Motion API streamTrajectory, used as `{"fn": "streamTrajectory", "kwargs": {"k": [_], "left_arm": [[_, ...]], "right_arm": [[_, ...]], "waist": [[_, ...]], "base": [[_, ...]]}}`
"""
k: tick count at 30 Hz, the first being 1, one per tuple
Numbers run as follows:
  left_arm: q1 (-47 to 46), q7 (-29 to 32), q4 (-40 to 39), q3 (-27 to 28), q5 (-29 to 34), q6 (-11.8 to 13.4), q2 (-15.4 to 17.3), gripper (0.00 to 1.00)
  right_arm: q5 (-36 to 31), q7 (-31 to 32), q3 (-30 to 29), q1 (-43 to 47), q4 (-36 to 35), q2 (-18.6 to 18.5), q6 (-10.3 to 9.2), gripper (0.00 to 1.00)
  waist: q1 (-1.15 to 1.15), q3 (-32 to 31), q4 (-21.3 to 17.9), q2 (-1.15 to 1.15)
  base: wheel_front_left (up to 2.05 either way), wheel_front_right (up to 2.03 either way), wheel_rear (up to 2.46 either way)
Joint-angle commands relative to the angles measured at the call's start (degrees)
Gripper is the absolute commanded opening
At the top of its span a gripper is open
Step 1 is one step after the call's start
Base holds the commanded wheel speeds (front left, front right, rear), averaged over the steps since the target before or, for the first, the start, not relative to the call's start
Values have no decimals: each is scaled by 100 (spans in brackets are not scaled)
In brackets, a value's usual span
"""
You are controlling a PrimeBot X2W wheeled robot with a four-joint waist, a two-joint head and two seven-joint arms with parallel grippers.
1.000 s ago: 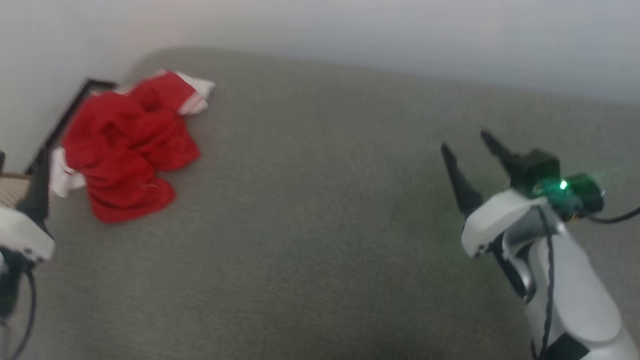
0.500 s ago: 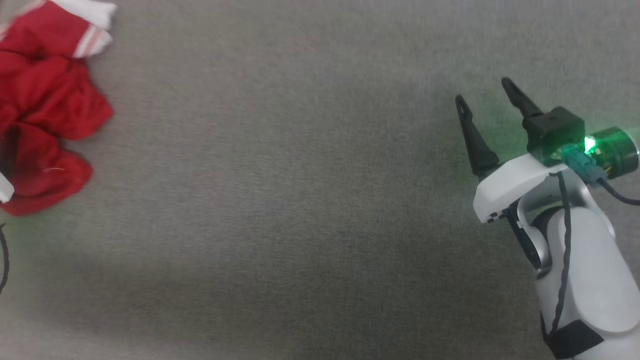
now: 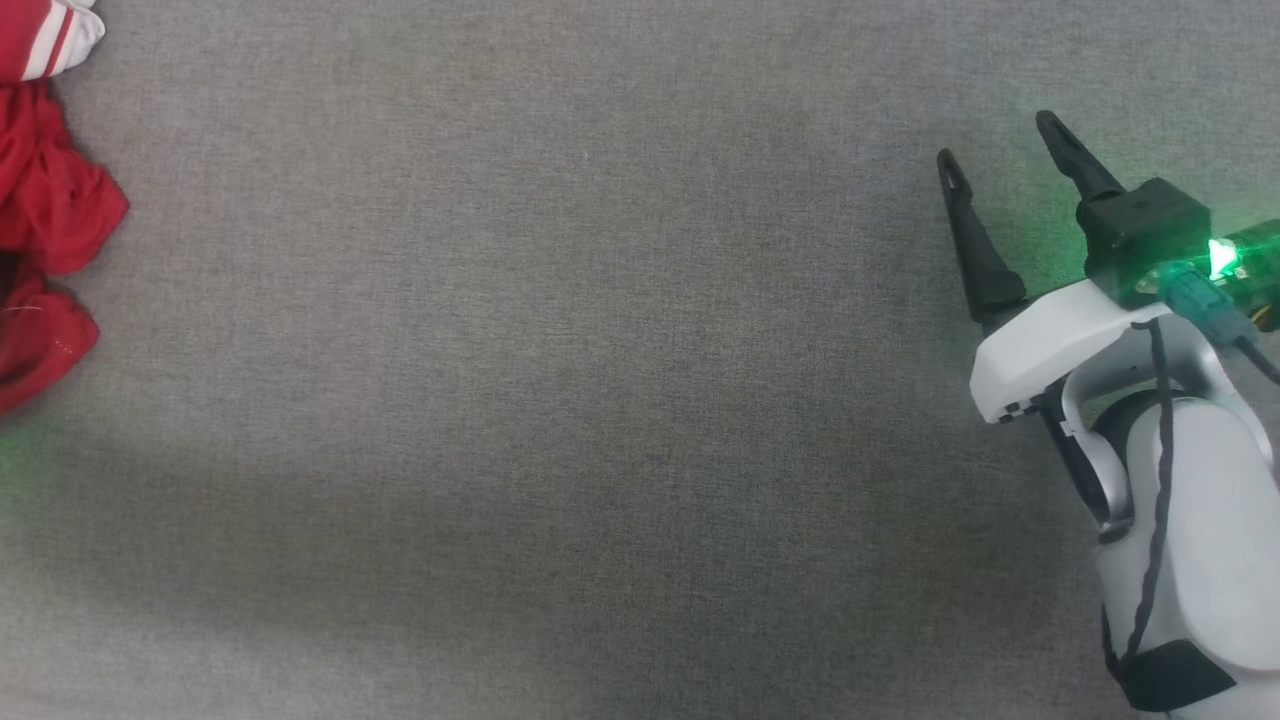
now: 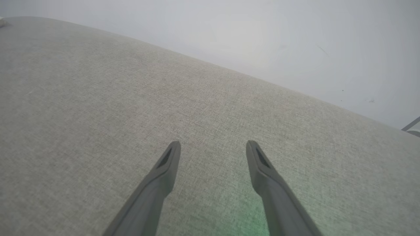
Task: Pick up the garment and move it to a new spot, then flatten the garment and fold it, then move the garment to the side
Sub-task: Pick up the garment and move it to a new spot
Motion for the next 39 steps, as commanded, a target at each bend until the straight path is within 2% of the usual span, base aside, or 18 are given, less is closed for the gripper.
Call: {"fn": "streamTrajectory", "kwargs": {"k": [1,2,5,7,10,19,26,33,39], "left_arm": [[112,-55,182,-167,-42,-4,-320,56],[85,-198,185,-181,-65,-3,-313,0],[15,-396,221,-221,-106,-4,-217,0],[-112,-702,133,-295,-173,-4,12,0],[-190,-871,31,-420,-125,-4,157,0],[-423,-1652,-518,-1088,86,-5,735,0],[-680,-1806,-935,-1361,209,-5,1072,0],[-1007,-1694,-1609,-1518,324,-3,1399,0],[-1099,-1395,-2311,-1571,380,146,1563,0]], "right_arm": [[-41,38,-42,22,-66,-12,0,100],[-47,40,-68,34,-78,-13,0,100],[-51,16,-108,57,-72,-9,0,100],[-8,-58,-179,114,-8,14,0,100],[20,-108,-220,142,57,34,0,100],[179,-470,-475,374,490,146,0,100],[282,-650,-558,539,726,181,0,100],[377,-788,-587,690,884,238,0,100],[472,-886,-624,759,978,254,0,100]], "waist": [[0,-6,14,0],[0,-21,31,0],[0,-88,59,0],[0,-243,115,0],[0,-383,152,0],[0,-1306,352,0],[0,-1858,426,0],[0,-2307,458,0],[0,-2598,403,0]], "base": [[0,0,0],[0,0,0],[0,0,0],[0,0,0],[0,0,0],[0,0,0],[0,0,0],[0,0,0],[0,0,0]]}}
